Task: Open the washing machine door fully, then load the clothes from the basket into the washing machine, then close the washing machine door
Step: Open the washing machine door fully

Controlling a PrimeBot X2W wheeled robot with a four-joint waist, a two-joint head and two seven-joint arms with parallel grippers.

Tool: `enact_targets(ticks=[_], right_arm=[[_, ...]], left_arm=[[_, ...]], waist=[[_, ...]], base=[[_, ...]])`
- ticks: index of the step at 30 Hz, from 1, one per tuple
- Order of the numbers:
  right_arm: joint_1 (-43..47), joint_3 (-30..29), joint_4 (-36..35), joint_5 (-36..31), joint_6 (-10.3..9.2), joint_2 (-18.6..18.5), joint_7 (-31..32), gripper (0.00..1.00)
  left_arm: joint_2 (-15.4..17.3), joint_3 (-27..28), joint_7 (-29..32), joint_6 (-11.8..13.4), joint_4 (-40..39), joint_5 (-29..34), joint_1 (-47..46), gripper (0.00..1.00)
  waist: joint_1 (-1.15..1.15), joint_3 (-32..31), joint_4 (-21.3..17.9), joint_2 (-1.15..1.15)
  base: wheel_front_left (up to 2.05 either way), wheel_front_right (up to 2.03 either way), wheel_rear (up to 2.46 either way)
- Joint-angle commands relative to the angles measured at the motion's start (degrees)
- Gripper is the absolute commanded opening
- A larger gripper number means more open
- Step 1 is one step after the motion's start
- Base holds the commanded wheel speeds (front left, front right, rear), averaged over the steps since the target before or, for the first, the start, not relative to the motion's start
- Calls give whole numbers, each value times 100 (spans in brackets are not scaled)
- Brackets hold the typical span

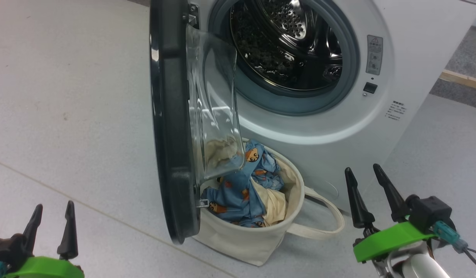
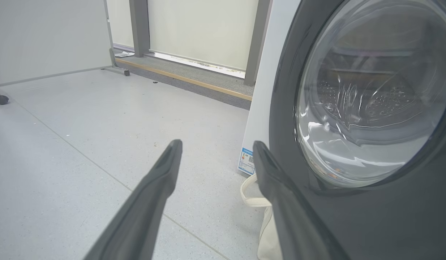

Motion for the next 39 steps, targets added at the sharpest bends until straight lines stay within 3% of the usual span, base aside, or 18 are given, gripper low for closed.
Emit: enact_targets(ticks=[1, 39], right_arm=[[-260, 97, -136, 29, 3, -20, -71, 100], [-508, 88, -1, 161, 3, 83, -71, 100]], left_arm=[[148, 180, -69, -18, -158, 77, -242, 100], [54, 115, -69, -33, -430, -58, -464, 100]], waist=[[0, 3, -9, 0], [0, 489, -54, 0]], base=[[0, 0, 0], [0, 0, 0]])
